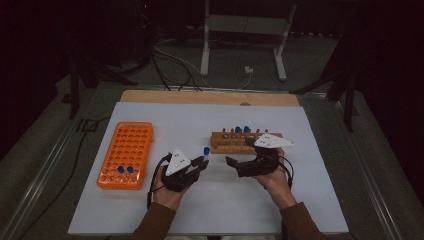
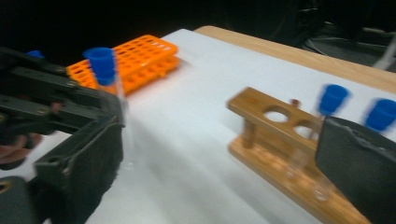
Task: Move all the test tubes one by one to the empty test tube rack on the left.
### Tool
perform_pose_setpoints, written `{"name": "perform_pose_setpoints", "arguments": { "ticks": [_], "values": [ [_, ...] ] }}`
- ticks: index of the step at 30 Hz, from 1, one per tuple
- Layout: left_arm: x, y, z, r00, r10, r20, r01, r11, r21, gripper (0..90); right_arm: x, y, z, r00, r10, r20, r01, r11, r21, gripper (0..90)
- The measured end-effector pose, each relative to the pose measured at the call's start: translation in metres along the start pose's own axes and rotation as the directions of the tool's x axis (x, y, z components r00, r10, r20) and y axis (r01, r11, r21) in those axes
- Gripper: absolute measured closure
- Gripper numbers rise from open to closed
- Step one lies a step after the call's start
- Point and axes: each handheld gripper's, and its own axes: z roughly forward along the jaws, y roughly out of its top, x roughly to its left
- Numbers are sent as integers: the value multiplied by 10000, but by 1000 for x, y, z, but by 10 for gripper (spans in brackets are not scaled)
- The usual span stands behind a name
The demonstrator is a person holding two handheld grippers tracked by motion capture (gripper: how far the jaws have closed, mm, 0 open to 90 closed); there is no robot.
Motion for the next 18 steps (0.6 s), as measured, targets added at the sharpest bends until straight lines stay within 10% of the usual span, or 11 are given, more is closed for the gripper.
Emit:
{"name": "perform_pose_setpoints", "arguments": {
  "ticks": [18],
  "values": [
    [15,7,-28,9997,-232,-118,225,9980,-597,781,-36,-20,-34,9920,676,1064,-621,9966,-541,1]
  ]
}}
